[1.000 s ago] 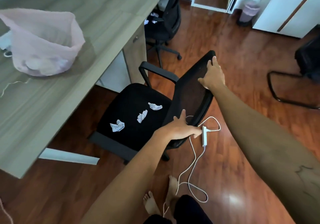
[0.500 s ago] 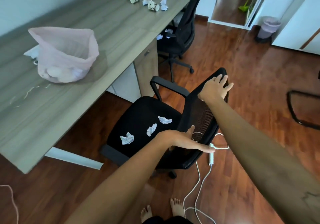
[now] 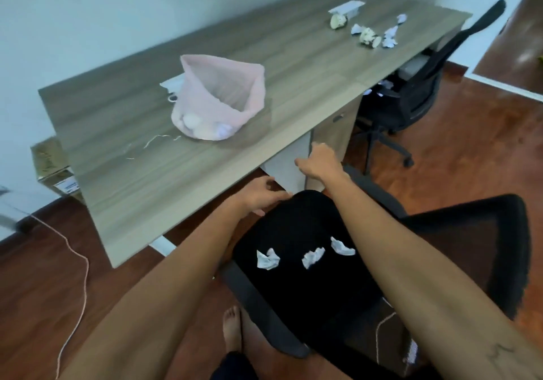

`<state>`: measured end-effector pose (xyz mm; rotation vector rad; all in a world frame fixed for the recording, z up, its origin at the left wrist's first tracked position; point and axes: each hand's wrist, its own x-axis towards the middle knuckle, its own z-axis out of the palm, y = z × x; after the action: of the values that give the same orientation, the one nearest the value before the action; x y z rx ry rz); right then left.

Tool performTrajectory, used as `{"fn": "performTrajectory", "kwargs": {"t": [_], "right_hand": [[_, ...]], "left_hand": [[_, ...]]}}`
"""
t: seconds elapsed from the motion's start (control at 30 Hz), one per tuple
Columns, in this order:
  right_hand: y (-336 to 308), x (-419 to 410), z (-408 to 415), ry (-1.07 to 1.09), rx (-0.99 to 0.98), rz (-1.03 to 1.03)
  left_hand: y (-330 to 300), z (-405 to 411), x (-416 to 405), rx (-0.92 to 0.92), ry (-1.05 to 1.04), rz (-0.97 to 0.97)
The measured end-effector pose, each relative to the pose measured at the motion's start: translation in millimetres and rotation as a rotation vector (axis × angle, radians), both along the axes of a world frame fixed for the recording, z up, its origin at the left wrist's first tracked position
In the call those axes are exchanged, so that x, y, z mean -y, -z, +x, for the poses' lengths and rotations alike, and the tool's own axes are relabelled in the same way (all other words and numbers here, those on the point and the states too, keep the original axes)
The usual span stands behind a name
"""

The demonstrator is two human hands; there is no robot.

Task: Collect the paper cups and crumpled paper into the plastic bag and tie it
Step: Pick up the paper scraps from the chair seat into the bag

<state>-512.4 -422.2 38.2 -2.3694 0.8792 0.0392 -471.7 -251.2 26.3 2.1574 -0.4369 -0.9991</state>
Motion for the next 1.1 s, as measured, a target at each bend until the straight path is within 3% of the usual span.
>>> {"fn": "performTrajectory", "kwargs": {"t": [0.17,0.33,0.47,0.6,0.9,1.1], "right_hand": [[13.8,-29.7,102.2,0.024,0.100,0.209],[27.5,-44.7,203.7,0.267,0.118,0.424],[31.3,-42.8,266.3,0.539,0.160,0.675],[39.4,-43.9,301.0,0.645,0.132,0.798],[75.7,-88.4,297.7,0.692,0.250,0.962],[91.3,-181.8,259.1,0.633,0.143,1.170]], "left_hand": [[3.5,135.2,-30.9,0.415,-0.404,-0.043],[-7.2,257.1,-46.0,0.519,-0.677,-0.151],[-22.5,329.0,-37.2,0.554,-0.659,-0.200],[-26.5,371.0,-23.5,0.487,-0.566,-0.199],[-12.4,397.6,-39.4,0.394,-0.633,-0.278],[-16.0,401.9,-80.3,0.405,-0.631,-0.293]]}}
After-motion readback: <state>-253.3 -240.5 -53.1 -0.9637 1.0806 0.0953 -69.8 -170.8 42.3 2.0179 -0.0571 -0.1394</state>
